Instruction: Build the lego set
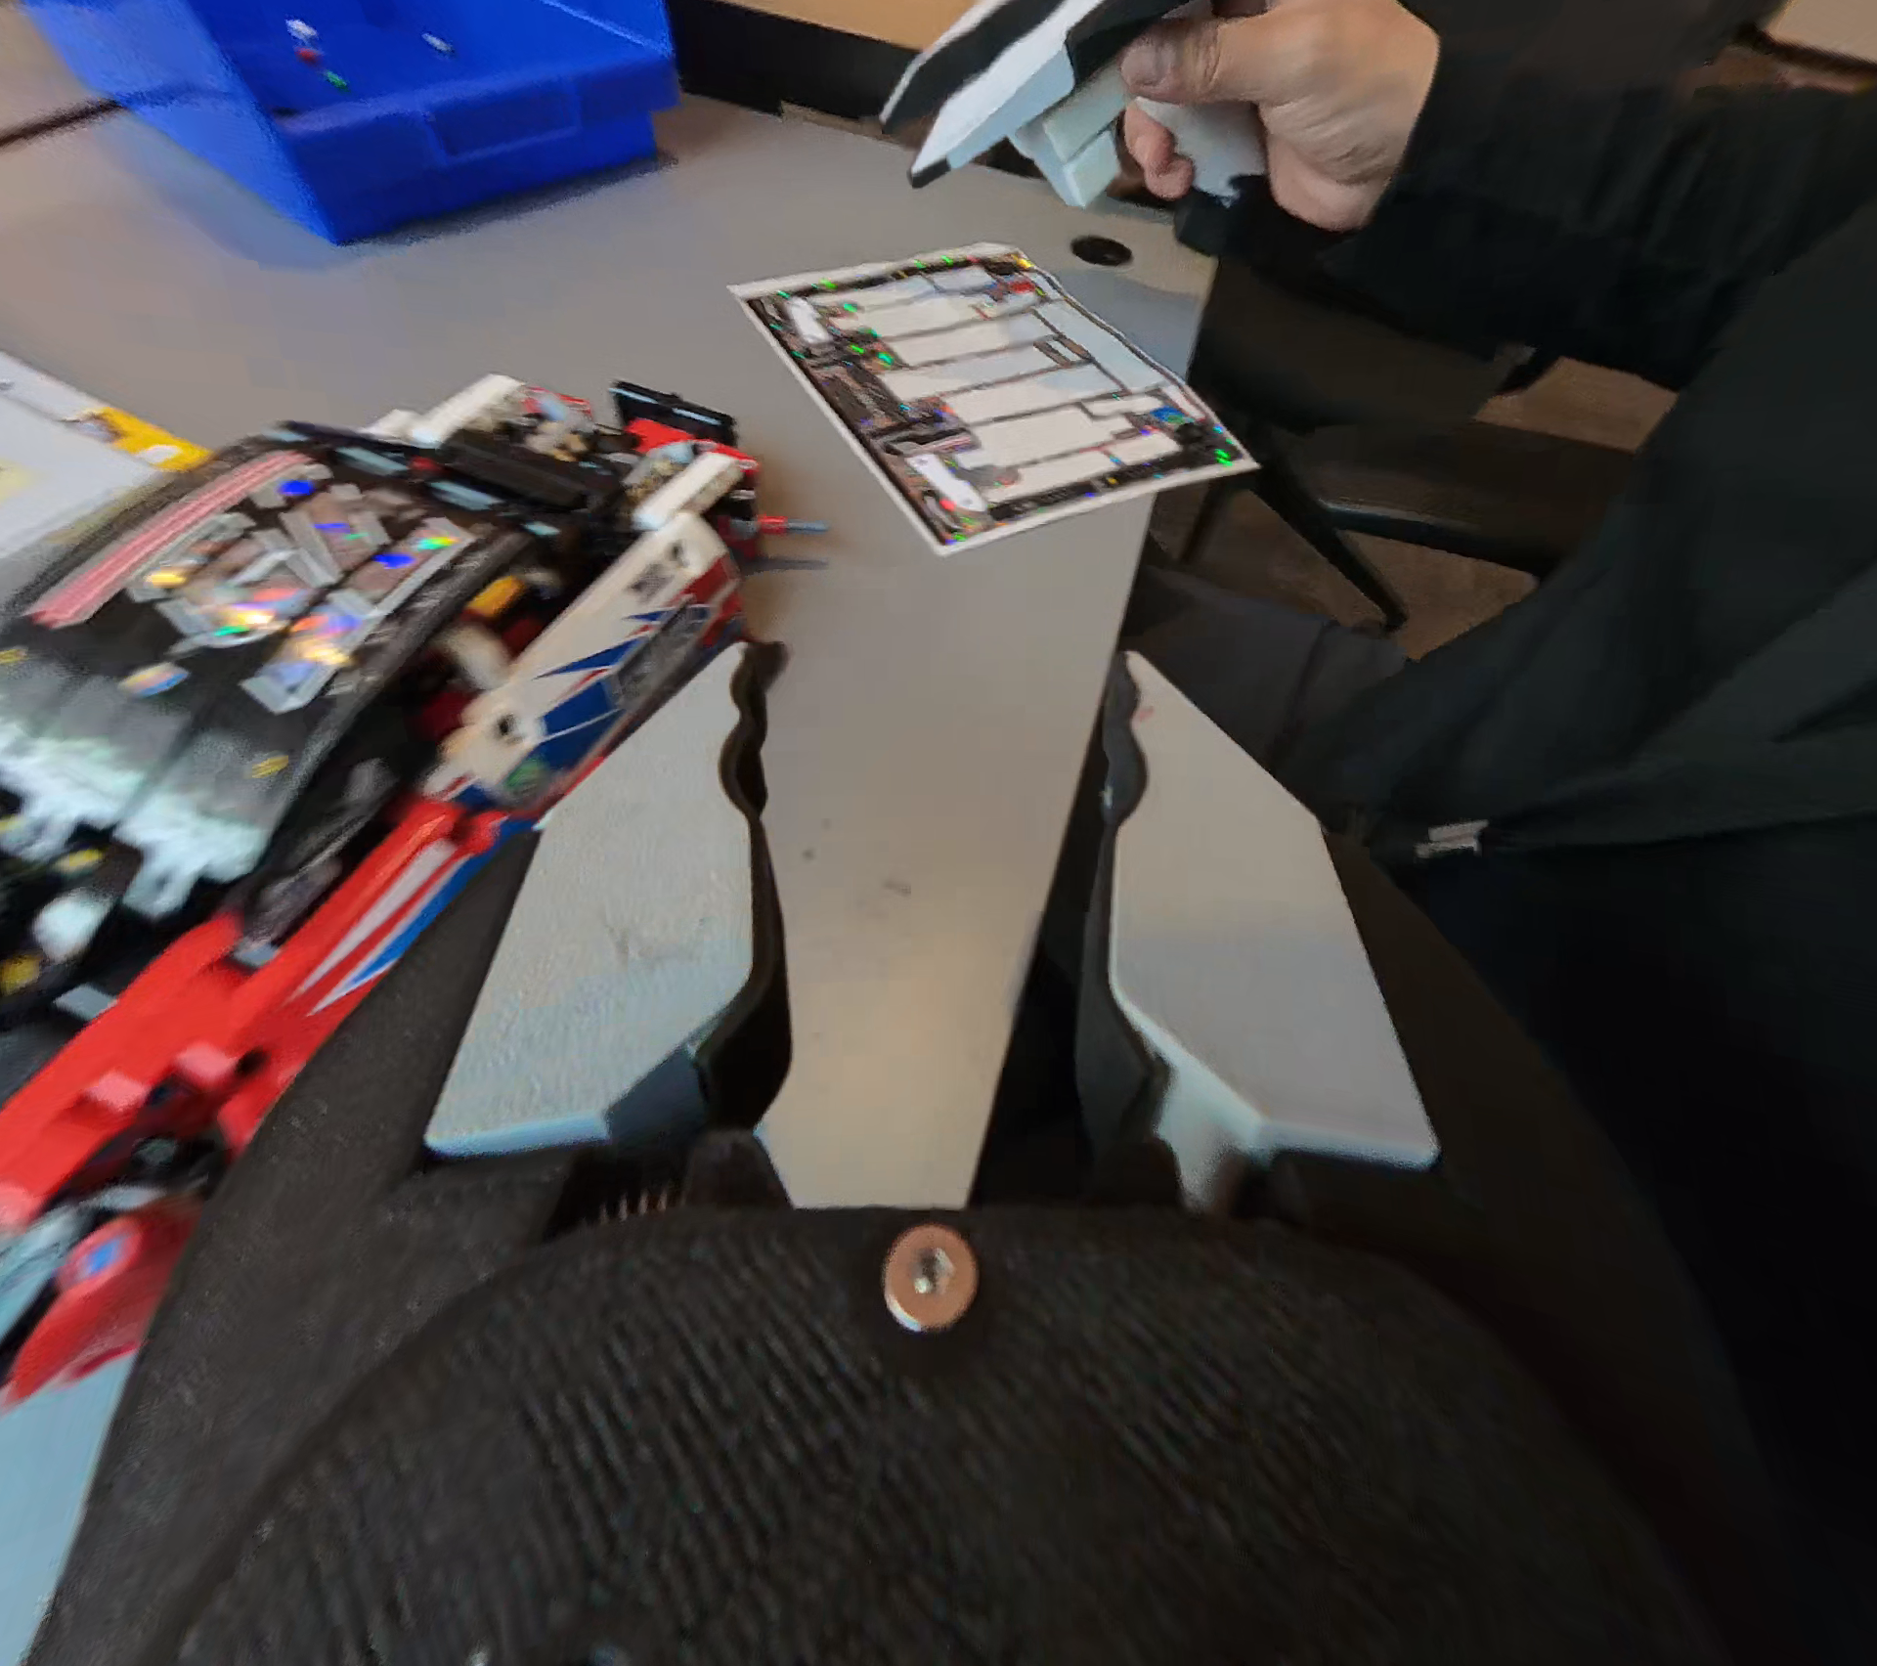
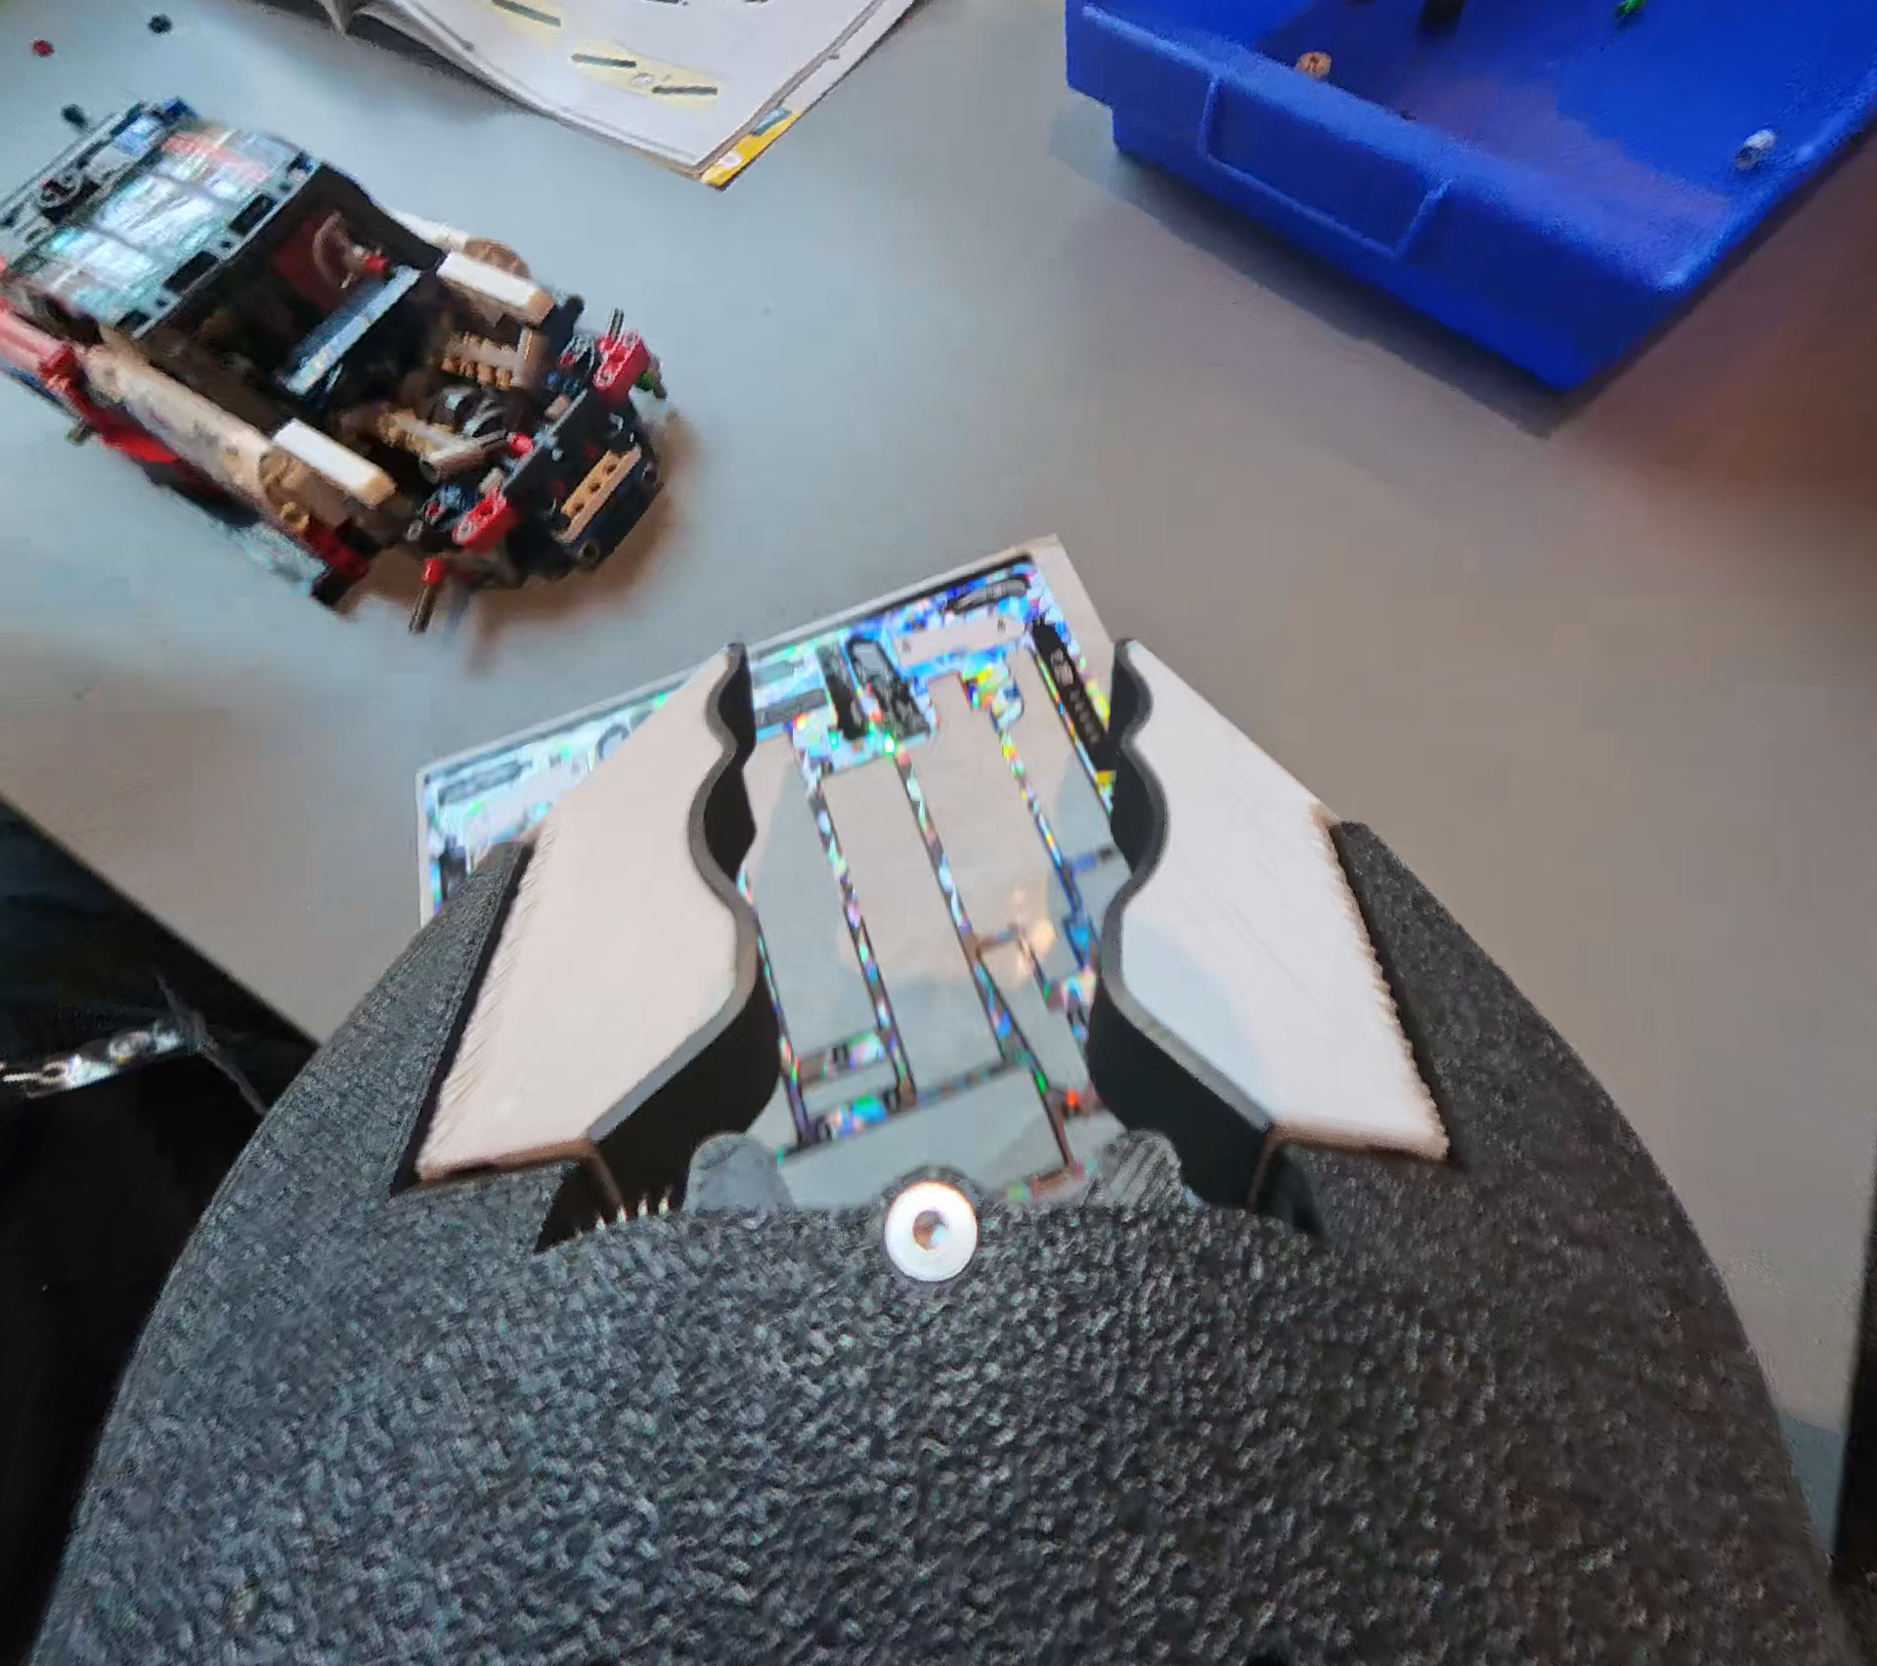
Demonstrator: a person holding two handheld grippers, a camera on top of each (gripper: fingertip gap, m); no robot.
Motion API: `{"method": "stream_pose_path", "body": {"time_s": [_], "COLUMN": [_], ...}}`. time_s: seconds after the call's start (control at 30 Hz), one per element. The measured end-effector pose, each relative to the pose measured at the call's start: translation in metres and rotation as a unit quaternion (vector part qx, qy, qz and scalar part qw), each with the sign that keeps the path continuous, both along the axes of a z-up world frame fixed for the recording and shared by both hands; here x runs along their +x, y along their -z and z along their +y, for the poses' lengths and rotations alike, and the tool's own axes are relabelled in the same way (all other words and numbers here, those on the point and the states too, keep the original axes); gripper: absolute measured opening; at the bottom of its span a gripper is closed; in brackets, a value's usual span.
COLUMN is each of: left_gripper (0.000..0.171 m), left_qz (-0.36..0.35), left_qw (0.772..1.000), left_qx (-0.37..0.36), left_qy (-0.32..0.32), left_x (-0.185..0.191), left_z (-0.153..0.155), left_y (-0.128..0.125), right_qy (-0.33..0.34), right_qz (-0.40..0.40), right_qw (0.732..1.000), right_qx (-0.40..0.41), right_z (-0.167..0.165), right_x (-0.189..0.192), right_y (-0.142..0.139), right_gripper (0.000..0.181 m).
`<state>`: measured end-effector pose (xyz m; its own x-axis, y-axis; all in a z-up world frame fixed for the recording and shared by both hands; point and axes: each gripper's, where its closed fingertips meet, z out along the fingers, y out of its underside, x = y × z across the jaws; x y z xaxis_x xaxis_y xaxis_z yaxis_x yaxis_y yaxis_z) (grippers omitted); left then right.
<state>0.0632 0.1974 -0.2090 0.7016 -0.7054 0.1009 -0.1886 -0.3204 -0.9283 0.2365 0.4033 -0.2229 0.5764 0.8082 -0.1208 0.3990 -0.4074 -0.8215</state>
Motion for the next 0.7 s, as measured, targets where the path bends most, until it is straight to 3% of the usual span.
{"method": "stream_pose_path", "body": {"time_s": [0.2, 0.3, 0.4, 0.57, 0.7], "left_gripper": [0.064, 0.062, 0.059, 0.058, 0.058], "left_qz": [-0.128, -0.155, -0.162, -0.162, -0.177], "left_qw": [0.99, 0.987, 0.987, 0.987, 0.984], "left_qx": [0.031, -0.009, -0.01, -0.015, -0.015], "left_qy": [-0.053, -0.036, -0.002, 0.015, 0.013], "left_x": [-0.059, -0.062, -0.06, -0.067, -0.07], "left_z": [0.011, 0.009, 0.002, 0.003, 0.002], "left_y": [-0.023, -0.01, -0.012, -0.012, -0.015], "right_qy": [0.018, 0.022, 0.027, 0.03, -0.004], "right_qz": [-0.011, -0.022, -0.032, -0.048, -0.087], "right_qw": [1.0, 1.0, 0.999, 0.998, 0.995], "right_qx": [-0.005, -0.001, 0.0, -0.017, -0.041], "right_z": [0.029, 0.035, 0.037, 0.023, -0.014], "right_x": [-0.051, -0.069, -0.081, -0.082, -0.066], "right_y": [-0.002, 0.005, 0.01, 0.009, 0.017], "right_gripper": [0.065, 0.062, 0.062, 0.062, 0.056]}}
